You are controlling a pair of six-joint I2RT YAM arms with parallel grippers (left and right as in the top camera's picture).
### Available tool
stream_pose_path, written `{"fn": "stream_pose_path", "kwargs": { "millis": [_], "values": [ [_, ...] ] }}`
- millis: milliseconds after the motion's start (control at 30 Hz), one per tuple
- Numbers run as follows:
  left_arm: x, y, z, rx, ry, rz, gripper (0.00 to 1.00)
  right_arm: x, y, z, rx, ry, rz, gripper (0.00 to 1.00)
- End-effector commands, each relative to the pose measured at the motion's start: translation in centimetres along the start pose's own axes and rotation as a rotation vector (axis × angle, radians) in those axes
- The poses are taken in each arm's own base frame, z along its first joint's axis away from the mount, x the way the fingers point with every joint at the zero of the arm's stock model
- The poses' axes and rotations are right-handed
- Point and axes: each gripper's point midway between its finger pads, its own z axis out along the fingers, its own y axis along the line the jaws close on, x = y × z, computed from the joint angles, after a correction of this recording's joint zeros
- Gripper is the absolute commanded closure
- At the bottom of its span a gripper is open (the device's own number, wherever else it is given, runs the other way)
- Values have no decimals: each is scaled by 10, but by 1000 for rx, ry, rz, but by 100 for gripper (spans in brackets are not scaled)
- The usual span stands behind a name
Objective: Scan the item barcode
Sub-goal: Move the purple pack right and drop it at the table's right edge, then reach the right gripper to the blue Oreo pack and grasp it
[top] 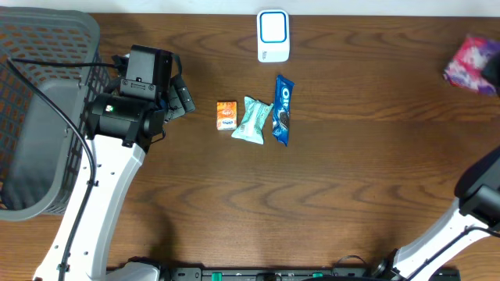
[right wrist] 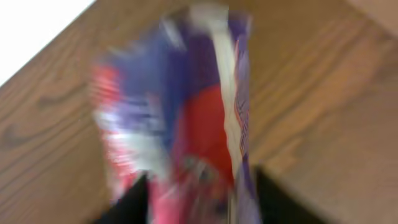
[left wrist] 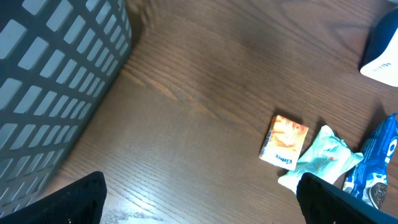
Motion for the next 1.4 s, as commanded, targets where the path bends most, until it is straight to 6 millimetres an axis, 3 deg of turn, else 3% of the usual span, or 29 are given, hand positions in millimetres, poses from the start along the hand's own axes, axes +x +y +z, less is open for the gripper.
{"fn": "stream_pose_path", "kwargs": {
  "millis": [0,100,233,333,533,633,700,767,933,1100,1367],
  "values": [
    [0,1,1,-6,3,-2,2,9,-11,11,10,38,-5,12],
    [0,1,1,-6,3,-2,2,21,-6,11,-17,89,-1,4],
    [0,1,1,-6,2,-2,2,35,28,4,-175,155,-2,1],
    [0,1,1,-6,3,-2,2,48,69,-7,-362,212,-5,1],
    [0,1,1,-6,3,-2,2,90,163,-51,-750,396,-16,2],
    [0,1,1,-6,3,-2,2,123,195,-63,-777,497,-65,1],
    [0,1,1,-6,3,-2,2,149,217,-71,-790,548,-156,5],
    [0,1,1,-6,3,-2,2,175,237,-79,-785,597,-232,12],
    [0,1,1,-6,3,-2,2,234,284,-91,-700,647,-435,40],
    [0,1,1,-6,3,-2,2,280,312,-90,-461,574,-619,44],
    [0,1,1,-6,3,-2,2,317,345,-107,-155,310,-803,51]
  ]
}}
